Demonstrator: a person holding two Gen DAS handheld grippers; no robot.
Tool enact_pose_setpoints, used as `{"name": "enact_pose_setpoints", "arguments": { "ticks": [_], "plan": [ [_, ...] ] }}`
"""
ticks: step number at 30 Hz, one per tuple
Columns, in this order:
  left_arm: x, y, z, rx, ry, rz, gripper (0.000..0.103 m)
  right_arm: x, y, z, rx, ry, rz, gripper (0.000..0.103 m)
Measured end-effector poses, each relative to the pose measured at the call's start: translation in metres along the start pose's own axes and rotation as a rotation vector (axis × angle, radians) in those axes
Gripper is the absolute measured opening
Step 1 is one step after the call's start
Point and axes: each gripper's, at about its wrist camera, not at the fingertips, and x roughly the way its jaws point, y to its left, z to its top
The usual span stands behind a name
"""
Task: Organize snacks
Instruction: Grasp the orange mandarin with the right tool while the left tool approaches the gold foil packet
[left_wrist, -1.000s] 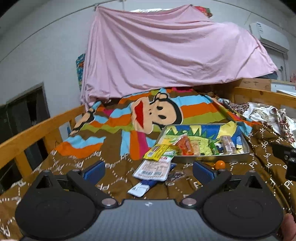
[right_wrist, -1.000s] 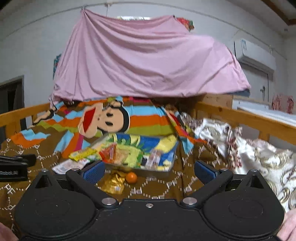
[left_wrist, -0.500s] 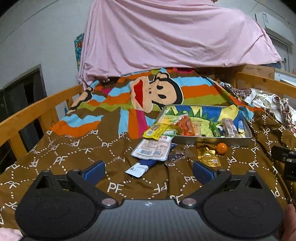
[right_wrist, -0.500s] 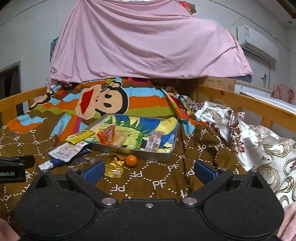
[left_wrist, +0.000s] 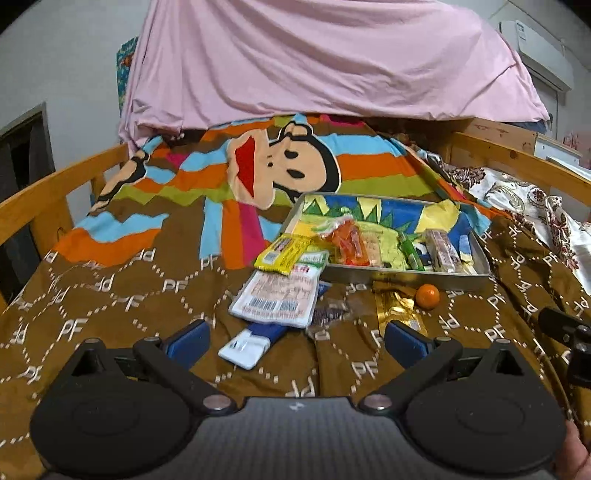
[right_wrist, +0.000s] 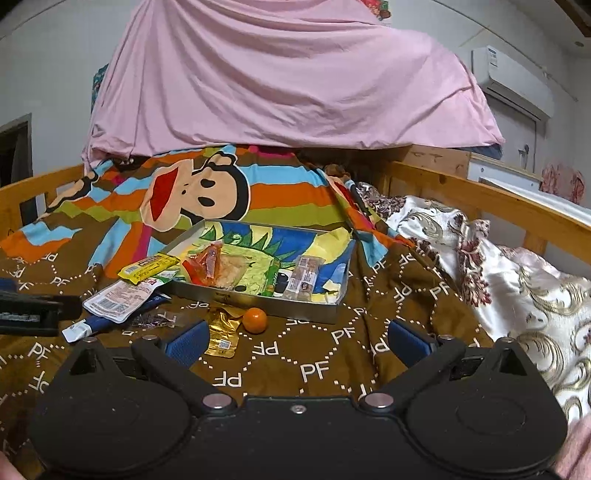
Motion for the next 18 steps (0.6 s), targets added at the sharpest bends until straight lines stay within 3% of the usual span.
{"name": "enact_pose_setpoints", "arguments": {
  "ticks": [4, 9, 18],
  "plan": [
    [0.022, -0.007, 0.003, 0.01, -0.022, 0.007, 0.102, 0.009, 0.002, 0.009, -0.075, -0.017, 0.009, 0.102],
    [0.047, -0.02, 0.008, 0.025, -0.017, -0.078, 0.102, 0.028, -0.001, 0.019, -0.131, -0.015, 0.026, 0.102],
    [0.082, -0.039, 0.001, 0.075, -0.029, -0.23, 0.102, 0.069, -0.01, 0.04, -0.151, 0.005, 0.244, 0.102]
  ]
}}
